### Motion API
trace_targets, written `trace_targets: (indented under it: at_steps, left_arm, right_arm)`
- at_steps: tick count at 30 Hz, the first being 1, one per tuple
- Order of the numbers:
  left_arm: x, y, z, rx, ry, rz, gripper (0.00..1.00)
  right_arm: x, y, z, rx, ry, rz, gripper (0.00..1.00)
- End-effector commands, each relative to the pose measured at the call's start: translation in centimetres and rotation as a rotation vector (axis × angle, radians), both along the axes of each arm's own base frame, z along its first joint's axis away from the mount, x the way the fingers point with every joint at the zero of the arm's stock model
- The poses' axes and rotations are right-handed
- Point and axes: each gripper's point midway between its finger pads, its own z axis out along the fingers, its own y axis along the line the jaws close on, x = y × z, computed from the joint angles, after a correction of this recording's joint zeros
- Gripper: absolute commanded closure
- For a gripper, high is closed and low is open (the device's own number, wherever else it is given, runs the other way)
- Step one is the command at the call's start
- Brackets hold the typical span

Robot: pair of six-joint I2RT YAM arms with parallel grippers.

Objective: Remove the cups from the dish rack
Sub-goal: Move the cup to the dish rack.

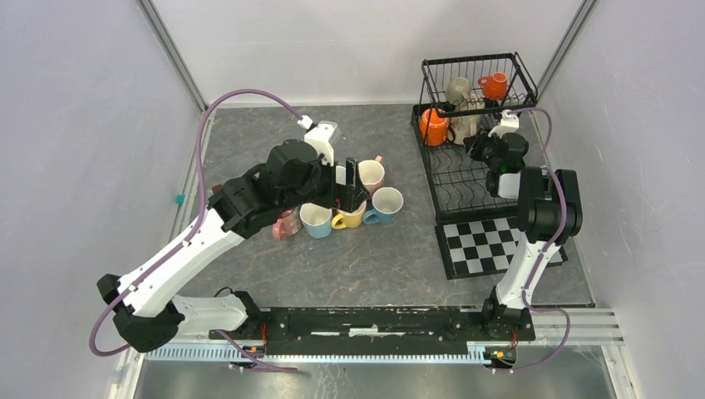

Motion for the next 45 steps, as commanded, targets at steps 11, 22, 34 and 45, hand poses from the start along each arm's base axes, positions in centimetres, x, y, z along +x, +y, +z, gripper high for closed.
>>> trace_targets:
  at_steps: [11, 22, 34, 45]
  left_arm:
    - [0.5, -0.1, 1.2, 0.004, -0.046, -0.025, 0.00]
    - [0.7, -0.9, 0.4, -0.028, -0.019, -0.023, 0.00]
    - [0.3, -1.9, -1.1, -0.091, 0.044, -0.018, 0.00]
    - [0.0, -1.6, -1.3, -0.097, 0.049, -0.014, 0.00]
  right_arm:
    - [-1.1, -0.5, 2.5, -0.103, -0.060, -0.013, 0.81]
    - [-5.3, -0.2, 2.2, -0.160, 0.019, -0.054, 0.86]
    - [-9.7, 0.5, 2.1, -0.105, 0.084, -0.077, 0.91]
    - [-12.2, -1.2, -0.1, -0.156, 0.232, -0.198, 0.72]
